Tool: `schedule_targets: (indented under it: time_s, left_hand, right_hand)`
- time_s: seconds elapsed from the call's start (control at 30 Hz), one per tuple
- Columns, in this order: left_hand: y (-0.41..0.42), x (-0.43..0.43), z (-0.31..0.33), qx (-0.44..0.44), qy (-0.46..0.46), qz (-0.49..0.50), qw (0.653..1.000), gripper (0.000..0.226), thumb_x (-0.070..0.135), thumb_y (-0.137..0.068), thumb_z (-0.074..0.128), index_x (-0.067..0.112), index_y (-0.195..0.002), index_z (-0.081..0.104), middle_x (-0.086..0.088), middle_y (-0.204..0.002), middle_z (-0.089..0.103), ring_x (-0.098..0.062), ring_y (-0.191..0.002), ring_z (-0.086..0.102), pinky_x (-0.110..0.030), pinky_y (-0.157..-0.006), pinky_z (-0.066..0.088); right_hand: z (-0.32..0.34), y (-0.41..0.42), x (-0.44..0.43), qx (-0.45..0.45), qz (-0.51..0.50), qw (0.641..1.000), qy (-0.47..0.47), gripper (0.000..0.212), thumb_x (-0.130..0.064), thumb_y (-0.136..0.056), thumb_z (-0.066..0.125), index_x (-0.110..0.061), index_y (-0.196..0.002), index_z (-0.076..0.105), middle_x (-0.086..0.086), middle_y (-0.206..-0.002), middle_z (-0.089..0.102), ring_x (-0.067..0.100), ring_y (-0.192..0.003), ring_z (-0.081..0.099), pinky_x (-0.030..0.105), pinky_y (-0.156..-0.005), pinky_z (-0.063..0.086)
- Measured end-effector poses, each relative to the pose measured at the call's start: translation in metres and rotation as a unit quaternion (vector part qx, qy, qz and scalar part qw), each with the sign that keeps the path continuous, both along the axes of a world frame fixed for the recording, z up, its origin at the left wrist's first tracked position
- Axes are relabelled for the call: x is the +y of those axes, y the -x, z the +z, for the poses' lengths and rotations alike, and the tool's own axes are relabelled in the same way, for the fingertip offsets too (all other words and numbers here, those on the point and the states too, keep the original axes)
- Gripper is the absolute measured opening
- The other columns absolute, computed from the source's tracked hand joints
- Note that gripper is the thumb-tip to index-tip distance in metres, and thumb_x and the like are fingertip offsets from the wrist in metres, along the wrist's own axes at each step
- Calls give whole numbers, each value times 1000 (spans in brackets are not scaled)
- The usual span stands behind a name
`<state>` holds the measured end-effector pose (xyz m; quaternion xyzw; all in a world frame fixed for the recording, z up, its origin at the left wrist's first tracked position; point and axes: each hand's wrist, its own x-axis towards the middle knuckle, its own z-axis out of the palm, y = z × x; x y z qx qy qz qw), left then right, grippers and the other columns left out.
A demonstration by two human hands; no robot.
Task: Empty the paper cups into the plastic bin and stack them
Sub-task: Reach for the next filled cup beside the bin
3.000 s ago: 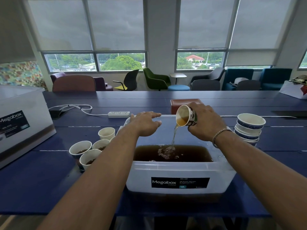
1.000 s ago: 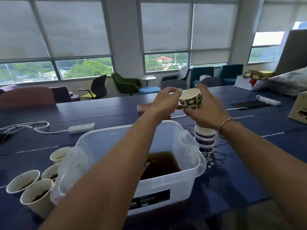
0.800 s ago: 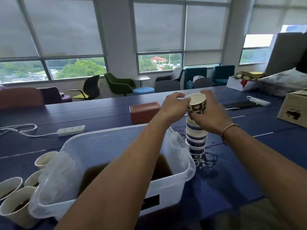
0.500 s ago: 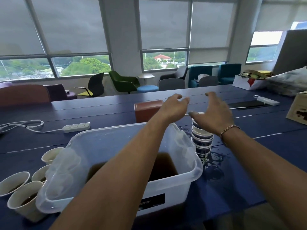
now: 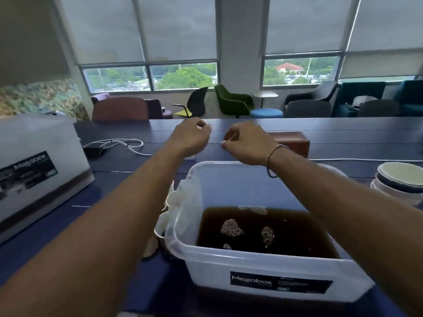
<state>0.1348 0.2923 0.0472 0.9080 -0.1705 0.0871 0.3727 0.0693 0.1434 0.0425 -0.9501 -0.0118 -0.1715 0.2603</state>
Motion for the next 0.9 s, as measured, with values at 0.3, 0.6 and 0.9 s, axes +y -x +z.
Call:
schedule_targets:
  time_s: [0.3, 0.6, 0.9]
  left_hand:
    - [-58, 103, -75, 65, -116, 149, 980, 23, 23, -89, 62, 7, -97, 76, -12, -107, 73, -31, -101, 66, -37, -87, 54]
    - [-86, 112, -125, 108, -208, 222, 947, 20, 21, -90, 61, 7, -103, 64, -15, -114, 67, -35, -103, 63, -34, -72, 45]
    - [-82, 96, -73, 17, -188, 208, 960, 10, 9, -86, 60, 6, -92, 66, -19, -105, 68, -38, -98, 63, -35, -67, 42]
  right_hand:
    - [-29, -81, 90, 94, 114, 988, 41, 18, -21, -84, 61, -14, -94, 74, 8, -96, 71, 24, -88, 65, 40, -83, 56]
    - [-47, -114, 100, 108, 118, 986, 53, 17, -24, -83, 64, -12, -89, 74, 9, -91, 71, 25, -83, 66, 41, -79, 58]
    - [-38, -98, 70, 71, 60, 996, -11, 15, -18, -85, 64, -15, -95, 74, 3, -94, 71, 20, -85, 64, 32, -76, 57]
